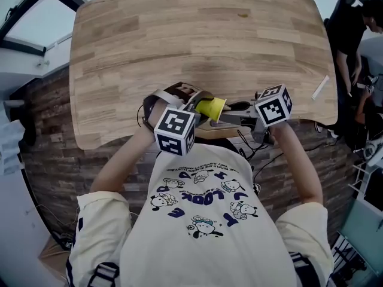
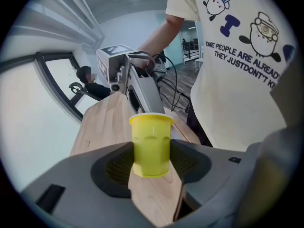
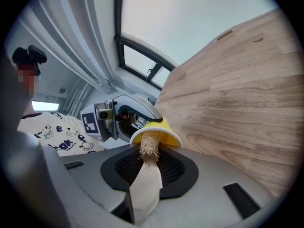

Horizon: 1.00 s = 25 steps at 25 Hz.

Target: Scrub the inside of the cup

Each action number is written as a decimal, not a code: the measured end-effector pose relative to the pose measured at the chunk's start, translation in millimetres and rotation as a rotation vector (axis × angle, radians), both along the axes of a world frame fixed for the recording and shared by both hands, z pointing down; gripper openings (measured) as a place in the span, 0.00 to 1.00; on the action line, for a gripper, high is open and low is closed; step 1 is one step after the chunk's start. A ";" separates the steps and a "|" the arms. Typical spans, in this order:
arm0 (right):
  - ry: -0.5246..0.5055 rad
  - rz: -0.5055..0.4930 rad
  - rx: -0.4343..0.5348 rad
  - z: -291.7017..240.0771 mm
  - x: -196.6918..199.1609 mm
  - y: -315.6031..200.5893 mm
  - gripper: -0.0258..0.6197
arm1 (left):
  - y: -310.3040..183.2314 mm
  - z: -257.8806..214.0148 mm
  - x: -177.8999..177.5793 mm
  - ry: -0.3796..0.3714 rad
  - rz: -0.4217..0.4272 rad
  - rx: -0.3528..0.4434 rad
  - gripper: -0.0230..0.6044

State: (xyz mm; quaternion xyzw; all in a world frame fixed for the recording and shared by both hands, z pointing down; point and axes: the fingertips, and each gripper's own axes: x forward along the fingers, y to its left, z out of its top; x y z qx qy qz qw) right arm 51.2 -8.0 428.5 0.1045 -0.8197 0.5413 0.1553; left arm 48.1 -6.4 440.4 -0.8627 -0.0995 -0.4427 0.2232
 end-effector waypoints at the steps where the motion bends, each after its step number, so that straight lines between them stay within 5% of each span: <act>1: -0.012 0.011 -0.009 -0.6 0.1 -0.9 0.16 | -0.6 -0.7 0.3 0.004 0.004 0.009 0.44; 14: -0.186 0.197 -0.123 -13.6 6.0 -24.4 0.16 | -24.9 -14.0 1.7 0.076 0.020 0.334 0.44; 25: -0.130 0.186 -0.089 -11.7 1.9 -27.2 0.16 | -27.4 -11.7 -1.2 0.065 0.007 0.319 0.44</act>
